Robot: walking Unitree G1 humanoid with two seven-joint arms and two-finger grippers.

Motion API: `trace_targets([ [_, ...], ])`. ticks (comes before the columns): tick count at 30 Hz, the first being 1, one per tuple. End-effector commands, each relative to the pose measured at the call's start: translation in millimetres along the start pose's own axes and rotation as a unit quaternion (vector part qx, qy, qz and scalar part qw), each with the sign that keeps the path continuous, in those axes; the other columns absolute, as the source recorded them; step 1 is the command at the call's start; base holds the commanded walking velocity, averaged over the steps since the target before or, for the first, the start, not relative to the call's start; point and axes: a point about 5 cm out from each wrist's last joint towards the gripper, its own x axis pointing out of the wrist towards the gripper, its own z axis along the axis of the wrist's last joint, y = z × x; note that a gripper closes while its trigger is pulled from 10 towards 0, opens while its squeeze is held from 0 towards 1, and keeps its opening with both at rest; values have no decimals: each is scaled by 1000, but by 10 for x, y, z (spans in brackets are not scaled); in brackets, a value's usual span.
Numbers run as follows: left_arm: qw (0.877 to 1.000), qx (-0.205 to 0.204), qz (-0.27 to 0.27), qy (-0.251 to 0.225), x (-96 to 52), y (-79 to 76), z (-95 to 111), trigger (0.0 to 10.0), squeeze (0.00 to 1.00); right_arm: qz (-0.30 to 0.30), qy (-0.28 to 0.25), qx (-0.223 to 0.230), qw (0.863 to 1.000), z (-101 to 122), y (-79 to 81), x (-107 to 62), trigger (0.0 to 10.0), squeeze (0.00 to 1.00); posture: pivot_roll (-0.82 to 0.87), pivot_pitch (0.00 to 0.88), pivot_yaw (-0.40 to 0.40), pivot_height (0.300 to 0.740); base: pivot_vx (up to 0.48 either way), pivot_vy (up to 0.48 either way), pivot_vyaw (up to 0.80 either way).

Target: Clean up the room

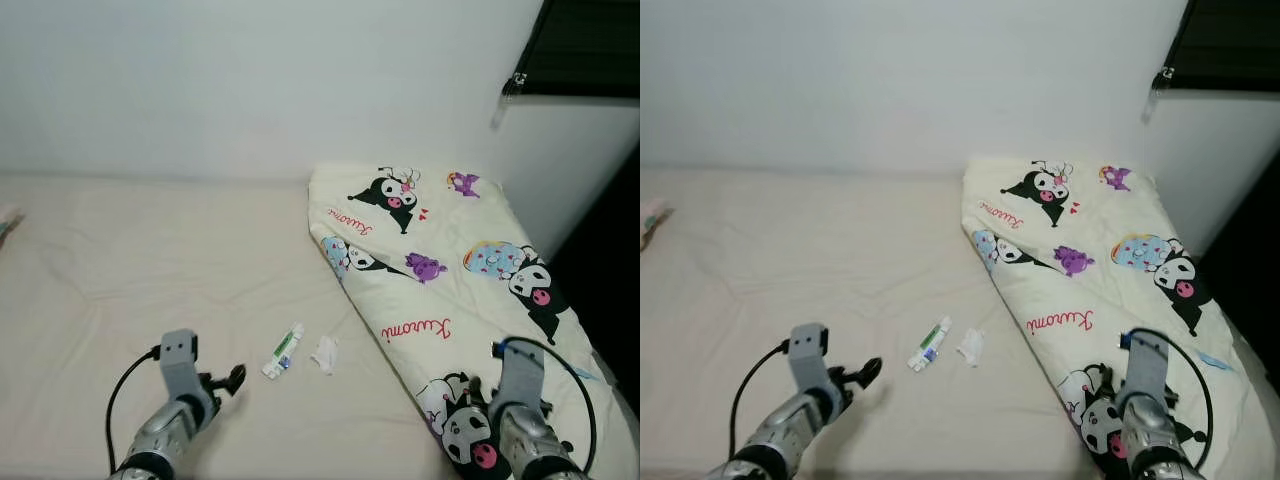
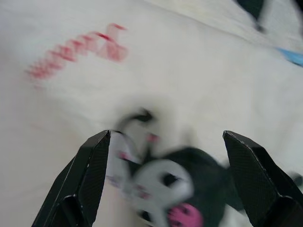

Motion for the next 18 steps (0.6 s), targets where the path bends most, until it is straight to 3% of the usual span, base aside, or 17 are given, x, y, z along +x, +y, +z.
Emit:
trace_targets([
  [1,1000,5,-30,7,34,-147,-58,10000,0,53,-8,6,999,-3,179,-5,10000,0,-69,122,7,655,0,0,0],
  [4,999,25,-48,7,64,-260,-71,10000,0,99,-13,-5,995,-7,363,-18,10000,0,-66,131,10,640,0,0,0],
  [7,998,31,-50,7,65,-269,-74,10000,0,102,-14,-5,995,-11,377,-20,10000,0,-66,131,10,635,0,0,0],
  [9,997,73,-38,-3,66,-281,-59,10000,0,135,-23,-35,990,-23,524,-43,10000,0,-63,144,15,621,0,0,0],
  [18,993,113,-36,-30,83,-297,47,10000,0,145,-43,-62,986,55,587,-39,10000,0,-51,175,33,621,0,0,0],
])
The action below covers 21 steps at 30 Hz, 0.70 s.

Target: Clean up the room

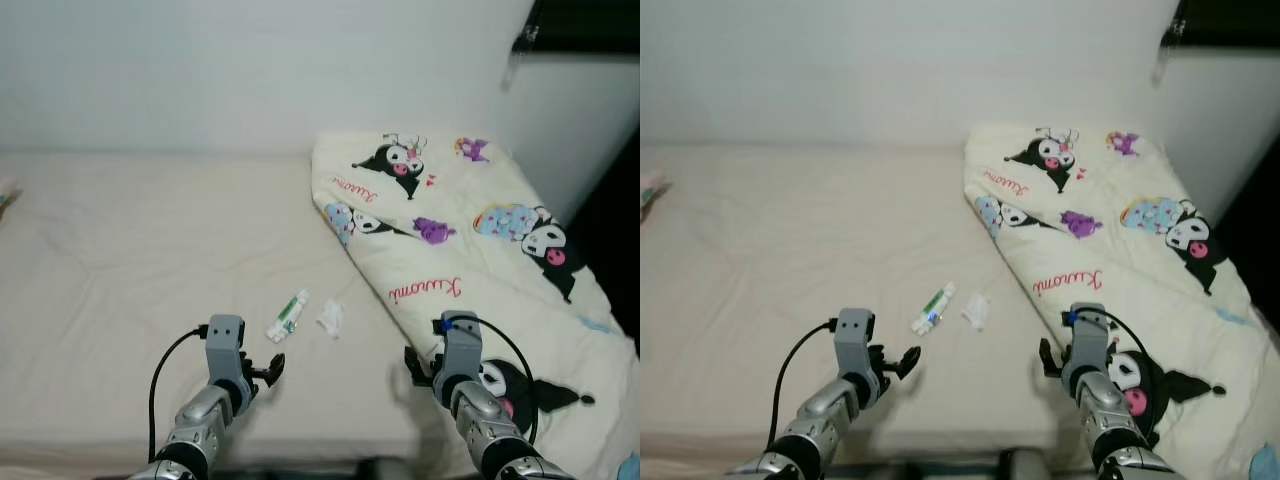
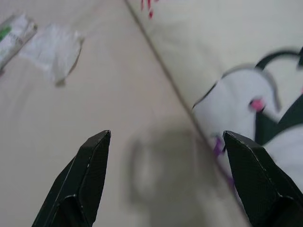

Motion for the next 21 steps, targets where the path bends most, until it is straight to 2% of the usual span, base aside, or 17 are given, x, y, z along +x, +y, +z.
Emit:
trace_targets([
  [1,1000,21,3,-8,-21,39,15,10000,0,6,-10,-16,1000,56,27,16,10000,0,-50,181,35,621,0,0,0],
  [11,999,34,0,-12,-59,42,-28,10000,0,39,-42,-33,998,231,182,70,10000,0,-31,220,48,601,0,0,0],
  [19,999,36,-2,-11,-83,45,-64,10000,0,41,-56,-52,996,301,209,83,10000,0,-21,241,54,601,0,0,0],
  [21,999,38,-5,-13,-99,40,-79,10000,0,34,-76,-56,995,412,182,96,10000,0,-10,264,67,601,0,0,0],
])
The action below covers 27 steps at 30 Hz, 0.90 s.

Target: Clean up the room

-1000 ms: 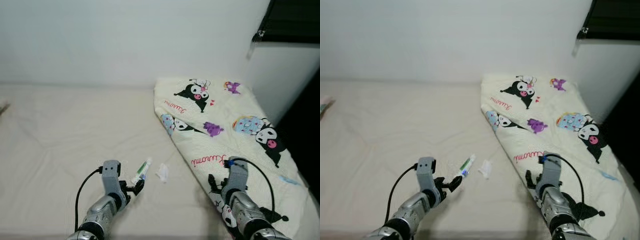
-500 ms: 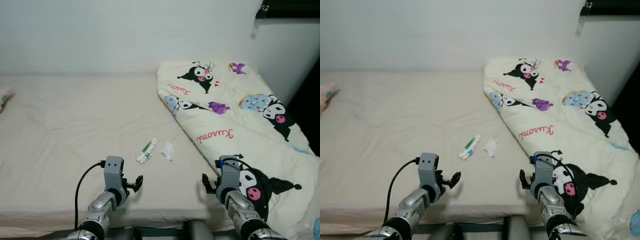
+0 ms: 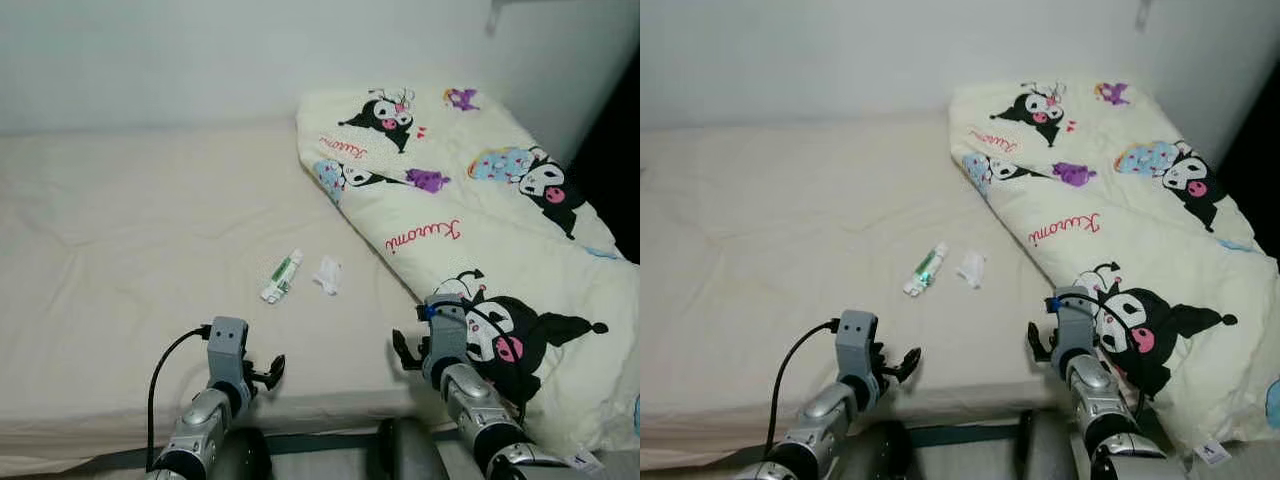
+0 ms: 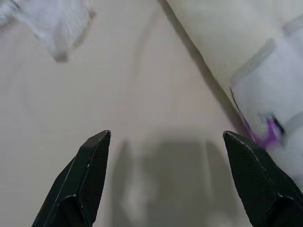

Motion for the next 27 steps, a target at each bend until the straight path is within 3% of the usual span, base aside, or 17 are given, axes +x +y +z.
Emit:
trace_targets([
  [1,1000,5,-2,14,-75,28,-109,10000,0,-4,-20,-5,1000,79,-20,13,10000,0,-7,269,71,601,0,0,0],
  [4,1000,6,-5,11,-89,27,-117,10000,0,-3,-36,-2,999,172,-28,37,10000,0,-1,279,78,601,0,0,0],
  [10,999,21,-14,-31,-181,95,-32,10000,0,38,-120,-4,992,702,52,150,10000,0,90,369,131,601,0,0,0],
  [13,999,25,-14,-40,-204,114,-3,10000,0,42,-125,-7,991,752,60,160,10000,0,109,380,136,601,0,0,0],
  [15,996,38,-10,-77,-313,204,167,10000,0,57,-136,-25,989,895,86,187,10000,0,175,437,167,601,0,0,0],
  [19,994,51,-7,-98,-470,271,301,10000,0,65,-145,-32,987,987,108,202,10000,0,223,476,193,601,0,0,0],
  [23,992,60,-4,-109,-602,291,405,10000,0,84,-161,-38,983,1093,142,207,10000,0,260,508,212,601,0,0,0],
  [25,991,71,-3,-118,-767,279,499,10000,0,105,-186,-42,976,1237,168,204,10000,0,302,537,234,601,0,0,0],
  [27,990,73,-3,-121,-834,253,542,10000,0,107,-197,-51,973,1334,163,204,10000,0,319,561,247,601,0,0,0],
])
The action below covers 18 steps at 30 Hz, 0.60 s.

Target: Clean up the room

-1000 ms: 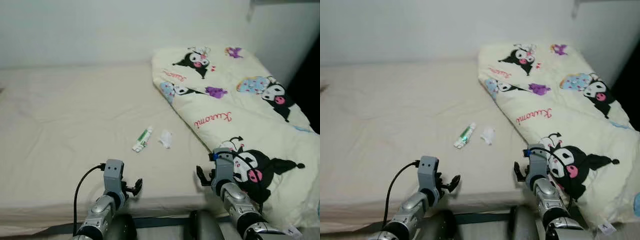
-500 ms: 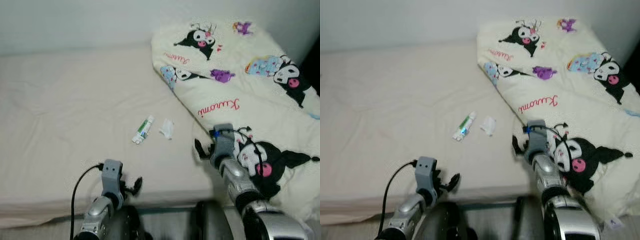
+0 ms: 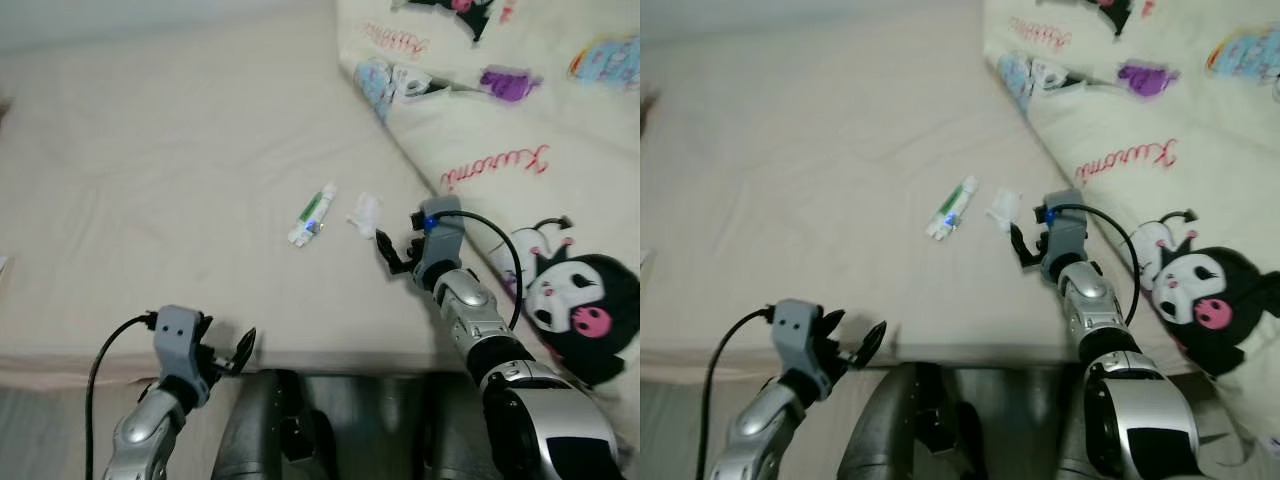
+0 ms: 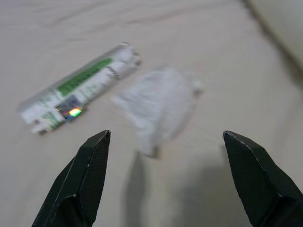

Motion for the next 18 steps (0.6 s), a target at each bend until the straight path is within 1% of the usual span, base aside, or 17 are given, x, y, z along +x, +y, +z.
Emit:
trace_targets([
  [1,1000,1,3,17,-108,37,-11,10000,0,14,-2,1,1000,-3,46,11,10000,0,319,561,247,601,0,0,0],
  [3,1000,4,-6,19,-188,-27,92,10000,0,11,-9,-29,999,137,-10,62,10000,0,328,577,256,601,0,0,0],
  [4,1000,2,-10,21,-234,-53,142,10000,0,5,-13,-41,999,191,-47,75,10000,0,341,600,270,601,0,0,0],
  [5,1000,2,-10,21,-234,-53,142,10000,0,5,-13,-41,999,191,-47,75,10000,0,341,600,270,601,0,0,0],
  [7,1000,-3,-14,23,-309,-91,257,10000,0,-25,-9,-67,997,271,-167,81,10000,0,373,633,293,601,0,0,0],
  [8,1000,-3,-14,23,-309,-91,257,10000,0,-25,-9,-67,997,271,-167,81,10000,0,373,633,293,601,0,0,0],
  [9,1000,-5,-16,24,-349,-102,315,10000,0,-31,-10,-74,997,305,-199,84,10000,0,382,642,307,601,0,0,0],
  [10,1000,-5,-16,24,-349,-102,315,10000,0,-31,-10,-74,997,305,-199,84,10000,0,382,642,307,601,0,0,0],
  [11,999,-7,-16,28,-380,-114,360,10000,0,-32,-11,-77,996,322,-213,86,10000,0,382,642,307,601,0,0,0],
  [12,999,-6,-18,30,-422,-124,418,10000,0,-35,-10,-78,996,332,-225,89,10000,0,421,667,322,601,0,0,0],
  [13,999,-5,-18,32,-456,-123,463,10000,0,-37,-8,-76,996,332,-227,92,5765,0,438,674,331,601,0,0,0],
  [14,999,0,-18,35,-493,-114,514,10000,0,-35,-10,-65,997,337,-221,98,0,0,452,684,334,601,0,0,0],
  [18,999,5,-16,36,-536,-92,582,10000,0,-30,-15,-49,998,351,-201,111,0,0,461,690,336,601,0,0,0],
])
